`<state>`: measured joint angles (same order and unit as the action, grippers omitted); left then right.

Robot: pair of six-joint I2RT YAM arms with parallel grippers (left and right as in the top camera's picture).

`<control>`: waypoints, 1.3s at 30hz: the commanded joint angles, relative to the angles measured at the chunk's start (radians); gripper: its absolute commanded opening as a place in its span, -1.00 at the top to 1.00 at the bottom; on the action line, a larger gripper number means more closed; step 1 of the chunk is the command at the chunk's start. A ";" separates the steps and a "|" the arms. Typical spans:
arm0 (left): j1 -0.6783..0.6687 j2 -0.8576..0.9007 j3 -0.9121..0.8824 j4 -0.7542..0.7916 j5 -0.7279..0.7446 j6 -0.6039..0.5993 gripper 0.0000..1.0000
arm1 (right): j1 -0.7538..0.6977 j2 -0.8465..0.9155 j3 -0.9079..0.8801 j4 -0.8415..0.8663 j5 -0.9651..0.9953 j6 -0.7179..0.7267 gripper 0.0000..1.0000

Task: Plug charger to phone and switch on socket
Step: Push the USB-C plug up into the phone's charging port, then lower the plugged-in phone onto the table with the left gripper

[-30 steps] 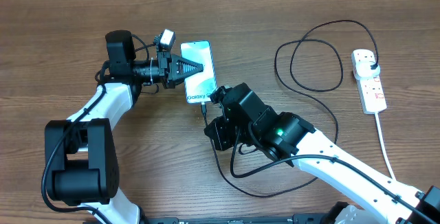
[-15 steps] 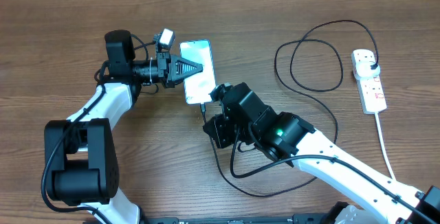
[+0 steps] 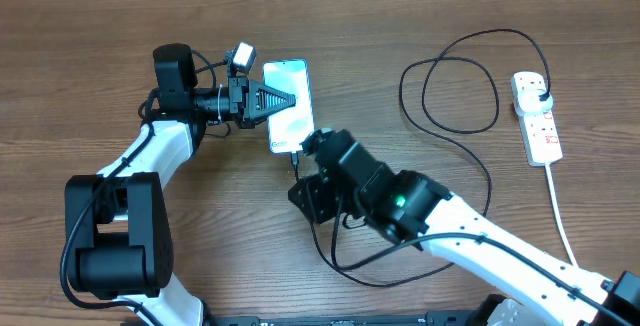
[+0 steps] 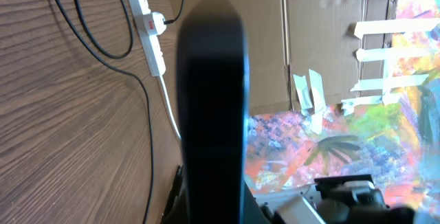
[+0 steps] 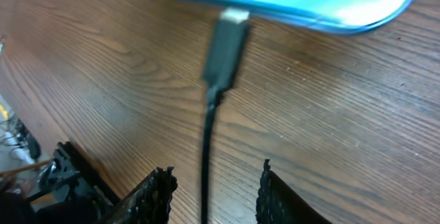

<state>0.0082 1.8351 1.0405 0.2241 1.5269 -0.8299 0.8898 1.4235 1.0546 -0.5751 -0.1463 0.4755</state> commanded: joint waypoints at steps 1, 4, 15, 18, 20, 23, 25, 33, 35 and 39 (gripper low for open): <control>-0.002 0.000 0.021 0.002 0.006 0.024 0.92 | 0.042 0.000 0.008 0.025 0.152 0.027 0.14; -0.002 0.000 0.021 0.001 0.009 0.022 0.92 | 0.049 0.014 0.008 0.082 0.217 0.027 0.15; -0.002 0.000 0.021 -0.007 0.023 0.022 0.91 | 0.049 0.076 0.008 0.184 0.261 0.051 0.60; -0.002 0.000 0.021 -0.007 0.036 0.023 0.92 | 0.046 0.076 0.008 0.212 0.288 0.051 0.82; -0.002 0.000 0.021 -0.006 0.045 0.023 0.92 | 0.042 0.077 0.008 0.230 0.288 0.048 0.92; -0.002 0.000 0.021 -0.007 0.054 0.023 0.92 | 0.038 0.077 0.008 0.265 0.288 0.047 0.92; -0.002 0.000 0.021 -0.007 0.054 0.023 0.92 | 0.038 0.077 0.008 0.293 0.288 0.040 0.92; -0.006 0.000 0.021 -0.011 0.054 0.023 0.91 | 0.002 0.077 0.008 0.384 0.288 0.014 0.92; -0.012 0.000 0.021 -0.010 0.054 0.023 0.92 | -0.012 0.077 0.008 0.392 0.285 0.014 0.76; -0.020 0.000 0.021 -0.010 0.047 0.043 0.92 | -0.023 0.075 0.029 0.343 0.207 0.014 -0.04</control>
<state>0.0170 1.8351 1.0679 0.2176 1.5051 -0.8288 0.8963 1.5082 1.0325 -0.2260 0.0723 0.5098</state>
